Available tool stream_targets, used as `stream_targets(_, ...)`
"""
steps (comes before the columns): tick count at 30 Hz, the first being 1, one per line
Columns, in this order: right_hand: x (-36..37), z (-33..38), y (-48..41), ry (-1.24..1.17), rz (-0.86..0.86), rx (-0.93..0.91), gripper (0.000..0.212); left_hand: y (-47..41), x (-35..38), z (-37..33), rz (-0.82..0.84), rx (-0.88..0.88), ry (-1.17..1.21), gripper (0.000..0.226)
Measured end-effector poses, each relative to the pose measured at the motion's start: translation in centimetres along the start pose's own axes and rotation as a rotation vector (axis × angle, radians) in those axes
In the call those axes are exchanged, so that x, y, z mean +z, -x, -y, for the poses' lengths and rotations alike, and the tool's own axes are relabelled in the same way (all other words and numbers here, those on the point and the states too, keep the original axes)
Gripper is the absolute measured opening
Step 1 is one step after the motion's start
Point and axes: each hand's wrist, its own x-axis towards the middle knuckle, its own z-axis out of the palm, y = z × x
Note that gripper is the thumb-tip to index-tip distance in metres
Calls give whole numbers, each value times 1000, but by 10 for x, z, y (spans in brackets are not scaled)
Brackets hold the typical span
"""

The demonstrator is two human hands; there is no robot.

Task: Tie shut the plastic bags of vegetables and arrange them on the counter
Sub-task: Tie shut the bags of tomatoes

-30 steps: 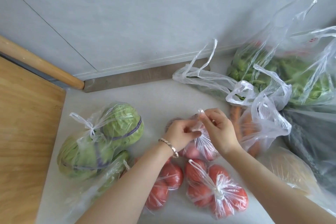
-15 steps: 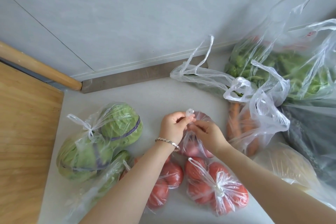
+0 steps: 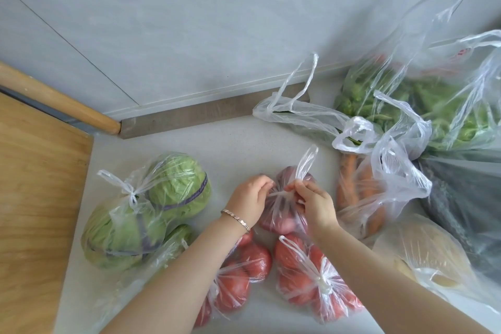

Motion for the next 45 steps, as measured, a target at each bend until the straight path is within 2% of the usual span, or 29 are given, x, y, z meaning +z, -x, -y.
stream_targets(3, -3, 1, -6, 253, -10, -122, 34, 4, -7, -11, -54, -16, 109, 27)
stream_targets(7, -1, 6, -12, 639, 105, -235, 29, -5, -18, -29, -135, -114, 366, 22)
stream_targets(10, 2, 6, -10, 900, 196, -388, 39, -24, -18, -49, -34, -132, 468, 20)
stream_targets(12, -2, 5, -10, 962, 246, -449, 41, -34, -13, -60, 69, -147, 472, 21)
stream_targets(15, -6, 3, -9, 853, 283, -429, 43, -46, -5, -65, 175, -177, 469, 22)
stream_targets(17, -4, 1, -10, 759, 225, -346, 43, -48, -3, -65, 239, -180, 457, 22)
stream_targets(19, -2, 0, -13, 619, 167, -225, 40, -46, -3, -60, 260, -148, 301, 24)
stream_targets(22, -3, 2, -17, 373, 151, -82, 38, -35, -5, -40, 196, -77, -39, 27)
stream_targets(25, -4, 8, -19, 206, 160, -11, 31, -18, 5, -28, 80, -51, -31, 29)
stream_targets(28, -5, 8, -19, 143, 135, -15, 26, -11, 13, -19, 0, -111, 14, 29)
stream_targets(31, -8, 4, -19, 141, 121, -54, 21, -14, 13, -14, 77, -122, 76, 19)
stream_targets(35, -8, -3, -18, 234, 41, -132, 20, -20, 11, -12, 153, -165, 86, 19)
stream_targets(40, -6, -5, -12, 209, -9, -125, 26, -19, 7, -10, 180, -250, 196, 17)
stream_targets(45, -4, -5, -9, 166, -34, -93, 21, -17, 8, -12, 165, -260, 183, 18)
